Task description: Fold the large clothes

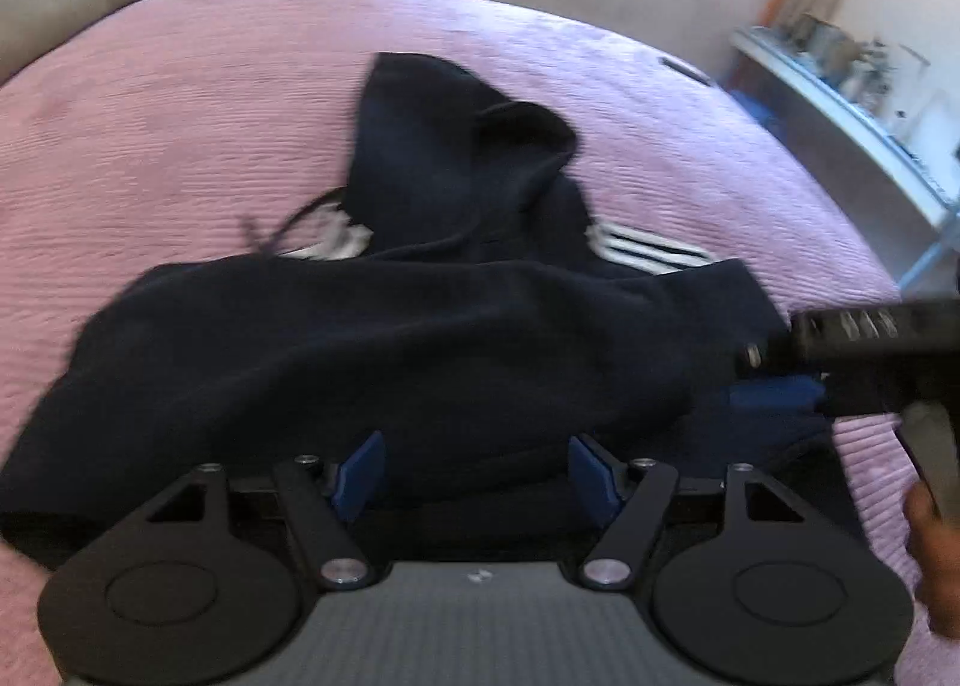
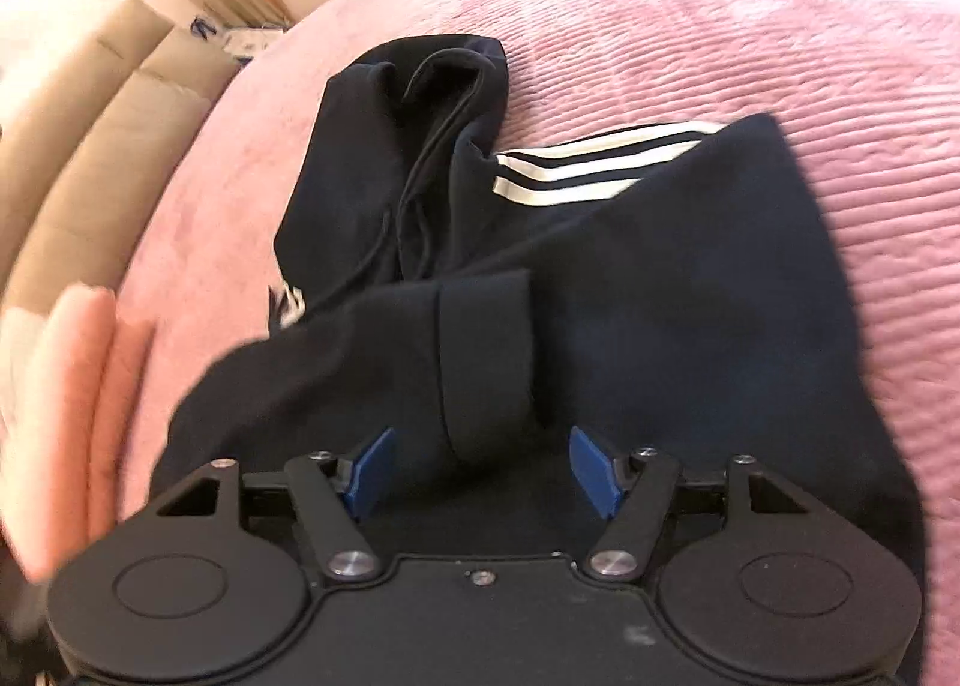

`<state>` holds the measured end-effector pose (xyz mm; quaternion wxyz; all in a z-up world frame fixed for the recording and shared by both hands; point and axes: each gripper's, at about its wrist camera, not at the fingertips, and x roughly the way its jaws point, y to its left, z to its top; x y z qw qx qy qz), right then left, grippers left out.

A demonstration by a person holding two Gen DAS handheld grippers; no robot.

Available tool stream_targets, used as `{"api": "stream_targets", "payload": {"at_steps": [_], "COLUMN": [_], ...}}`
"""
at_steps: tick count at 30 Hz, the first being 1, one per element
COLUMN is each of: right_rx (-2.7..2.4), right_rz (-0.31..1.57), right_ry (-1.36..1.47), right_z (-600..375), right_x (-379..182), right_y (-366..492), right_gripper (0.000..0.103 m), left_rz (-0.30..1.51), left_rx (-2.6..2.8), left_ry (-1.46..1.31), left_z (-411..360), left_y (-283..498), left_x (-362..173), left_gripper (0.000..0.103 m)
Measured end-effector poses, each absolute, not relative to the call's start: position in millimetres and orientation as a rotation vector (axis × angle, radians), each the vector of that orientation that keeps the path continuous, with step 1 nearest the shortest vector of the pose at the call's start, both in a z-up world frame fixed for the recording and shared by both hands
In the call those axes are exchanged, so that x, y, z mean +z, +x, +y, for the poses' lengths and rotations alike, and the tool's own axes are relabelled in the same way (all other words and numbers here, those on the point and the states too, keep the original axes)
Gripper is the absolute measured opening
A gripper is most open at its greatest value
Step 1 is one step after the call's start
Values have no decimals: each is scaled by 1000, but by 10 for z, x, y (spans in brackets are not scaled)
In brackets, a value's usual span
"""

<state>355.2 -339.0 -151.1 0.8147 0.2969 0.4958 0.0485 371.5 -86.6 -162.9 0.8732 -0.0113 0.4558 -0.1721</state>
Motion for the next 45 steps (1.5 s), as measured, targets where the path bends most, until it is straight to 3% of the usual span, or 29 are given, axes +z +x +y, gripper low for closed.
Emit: {"api": "stream_targets", "payload": {"at_steps": [5, 6, 7, 9, 10, 15, 18, 20, 21, 24, 25, 30, 32, 36, 38, 39, 42, 45], "right_rx": [94, 110, 125, 124, 127, 63, -72, -148, -182, -178, -197, -283, -210, -68, -56, -70, -130, -140], "right_rz": [1090, 1097, 1089, 1075, 1045, 851, 787, 832, 864, 1092, 1123, 967, 943, 975, 1032, 1059, 1129, 1122], "right_ry": [647, 649, 628, 547, 529, 337, 200, 151, 140, 93, 67, 25, 28, 46, 73, 84, 120, 134], "right_z": [-3338, -3297, -3230, -3108, -3079, -3187, -3432, -3610, -3671, -3776, -3817, -3815, -3689, -3394, -3320, -3332, -3408, -3399], "right_x": [-1799, -1829, -1827, -1752, -1673, -906, -611, -700, -813, -1332, -1403, -1053, -1002, -1224, -1432, -1511, -1685, -1633], "right_y": [3752, 3764, 3745, 3714, 3685, 3421, 3236, 3208, 3220, 3386, 3352, 3149, 3211, 3431, 3549, 3574, 3515, 3451], "right_gripper": [78, 74, 56, 30, 24, 17, 17, 19, 23, 57, 56, 59, 59, 25, 23, 23, 23, 23], "left_rz": [942, 937, 929, 910, 903, 833, 824, 841, 866, 978, 1003, 926, 878, 906, 928, 961, 960, 953], "left_rx": [-293, -284, -281, -259, -249, -204, -195, -200, -200, -163, -150, -183, -155, -191, -155, -96, -2, 29], "left_ry": [-37, -39, -37, -28, -23, -18, -36, -60, -65, -25, -5, -5, -41, -158, -153, -123, -101, -107], "left_z": [-594, -579, -595, -549, -527, -404, -377, -383, -405, -489, -501, -403, -292, -13, 153, 265, 617, 835], "left_y": [3641, 3643, 3655, 3645, 3650, 3706, 3790, 3854, 3896, 4009, 4025, 3968, 4022, 4414, 4626, 4752, 4905, 4862], "left_x": [-1460, -1442, -1440, -1403, -1382, -1191, -1175, -1260, -1358, -1700, -1777, -1576, -1490, -1622, -1840, -1992, -2168, -2030], "left_gripper": [71, 71, 71, 71, 71, 71, 72, 74, 75, 68, 64, 69, 70, 64, 56, 47, 61, 53]}}
